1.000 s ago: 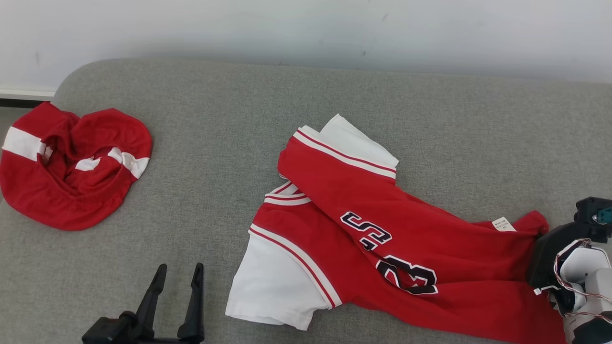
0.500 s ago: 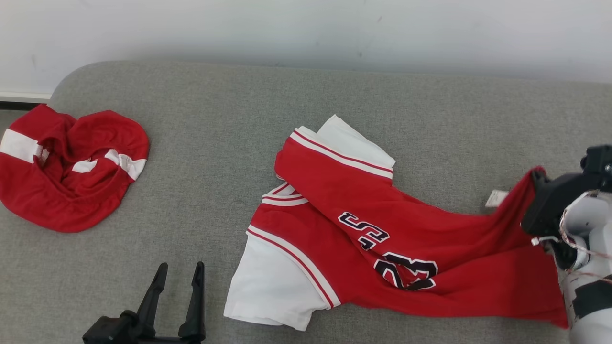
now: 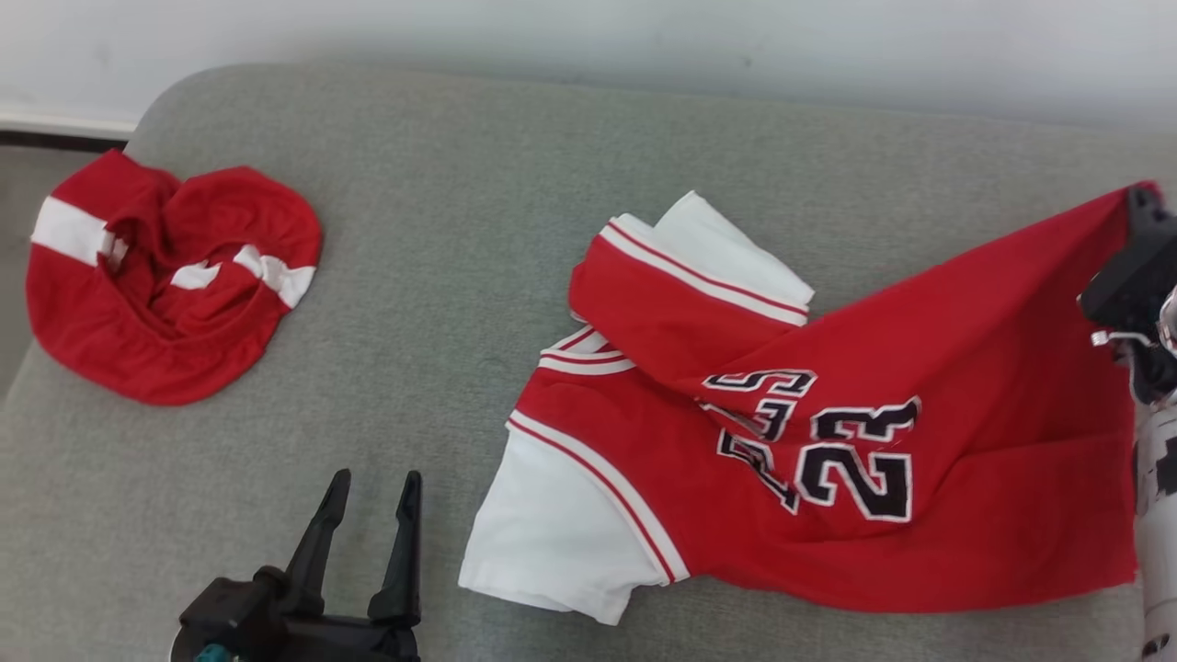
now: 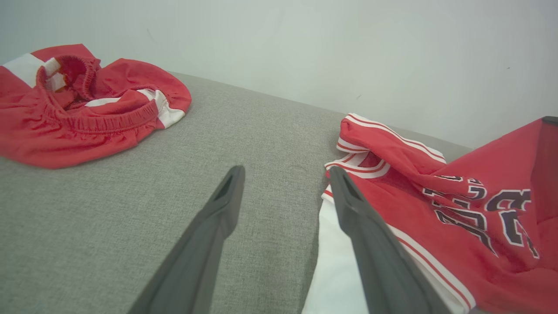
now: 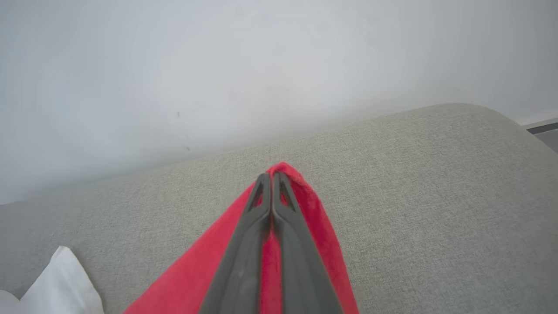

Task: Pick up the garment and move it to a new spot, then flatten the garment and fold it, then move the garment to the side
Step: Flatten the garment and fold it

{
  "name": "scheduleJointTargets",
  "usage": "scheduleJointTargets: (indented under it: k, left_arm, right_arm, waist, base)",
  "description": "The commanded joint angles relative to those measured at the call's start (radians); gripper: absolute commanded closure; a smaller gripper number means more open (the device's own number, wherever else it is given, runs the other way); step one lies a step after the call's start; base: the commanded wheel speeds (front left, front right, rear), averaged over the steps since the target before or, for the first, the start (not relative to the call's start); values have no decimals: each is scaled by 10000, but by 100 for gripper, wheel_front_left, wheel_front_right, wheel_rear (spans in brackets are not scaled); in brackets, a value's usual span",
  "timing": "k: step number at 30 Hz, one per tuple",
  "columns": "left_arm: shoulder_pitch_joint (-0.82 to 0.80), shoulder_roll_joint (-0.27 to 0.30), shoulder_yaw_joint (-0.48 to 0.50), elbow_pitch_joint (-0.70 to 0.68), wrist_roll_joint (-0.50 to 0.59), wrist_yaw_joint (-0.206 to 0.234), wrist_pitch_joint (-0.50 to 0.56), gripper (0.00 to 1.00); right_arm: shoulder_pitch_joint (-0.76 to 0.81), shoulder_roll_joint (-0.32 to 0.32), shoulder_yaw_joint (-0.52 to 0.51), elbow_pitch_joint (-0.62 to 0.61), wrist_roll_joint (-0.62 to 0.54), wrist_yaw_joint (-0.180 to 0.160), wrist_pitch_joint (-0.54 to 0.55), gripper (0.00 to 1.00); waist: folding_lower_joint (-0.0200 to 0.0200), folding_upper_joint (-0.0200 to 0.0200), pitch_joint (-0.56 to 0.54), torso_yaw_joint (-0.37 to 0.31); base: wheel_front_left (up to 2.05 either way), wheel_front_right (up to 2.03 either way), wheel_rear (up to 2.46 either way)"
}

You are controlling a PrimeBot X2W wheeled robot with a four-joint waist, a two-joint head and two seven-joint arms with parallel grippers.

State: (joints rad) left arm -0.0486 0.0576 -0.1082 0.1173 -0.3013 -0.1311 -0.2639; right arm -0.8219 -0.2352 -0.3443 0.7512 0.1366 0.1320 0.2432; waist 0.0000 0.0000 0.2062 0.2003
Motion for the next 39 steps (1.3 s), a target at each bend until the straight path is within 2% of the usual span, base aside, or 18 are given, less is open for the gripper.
scheduleJointTargets:
  k: [1,4,5,7,10,15,19,23,27,32,35,39]
  left_arm:
    - [-204,-16,-74,-44,-66,14,-4,0]
    - [-281,-21,-147,-74,-87,14,-4,0]
    - [-329,-28,-176,-88,-96,14,-4,0]
    - [-366,-33,-194,-106,-108,14,-4,0]
    - [-419,-38,-167,-130,-119,14,-4,0]
    - [-345,-48,-12,-107,-81,14,-6,0]
    - [-114,-48,208,-74,-17,14,-4,0]
    - [104,-54,454,-34,31,14,-4,0]
    - [329,-50,609,2,76,14,-4,0]
    - [564,-46,683,15,102,14,-4,0]
    - [642,-46,716,-8,89,14,-4,0]
    - [719,-49,765,-19,81,14,-4,0]
  right_arm:
    - [-392,-32,-439,389,-444,-21,-507,100]
    - [-729,19,-910,690,-743,-21,-1083,100]
    - [-828,55,-1104,895,-899,-21,-1294,0]
    - [-952,107,-1433,1369,-1202,-21,-1451,0]
    - [-1227,236,-1225,1996,-1501,-21,-1316,0]
    - [-971,110,-184,2561,-1368,-21,-1252,0]
    - [-474,27,878,2458,-833,-21,-1534,0]
    - [290,-283,1895,1974,-83,-21,-1677,0]
    - [1265,-611,2481,1257,850,-21,-1467,0]
    - [2724,-761,2596,-31,2056,-21,-958,0]
    - [3651,-953,2679,-896,2374,-21,-413,0]
    - [4539,-846,2628,-1925,2709,-21,244,0]
  waist:
    - [0,0,348,470]
    - [0,0,452,625]
    - [0,0,492,688]
    - [0,0,542,792]
    - [0,0,556,838]
    - [0,0,337,647]
    - [0,0,-16,316]
    - [0,0,-402,-65]
    - [0,0,-703,-364]
    - [0,0,-946,-607]
    - [0,0,-1014,-713]
    - [0,0,-1024,-826]
  base:
    - [0,0,0]
    - [0,0,0]
    - [0,0,0]
    - [0,0,0]
    - [0,0,0]
    - [0,0,0]
    - [0,0,0]
    - [0,0,0]
    - [0,0,0]
    - [0,0,0]
    - [0,0,0]
    - [0,0,0]
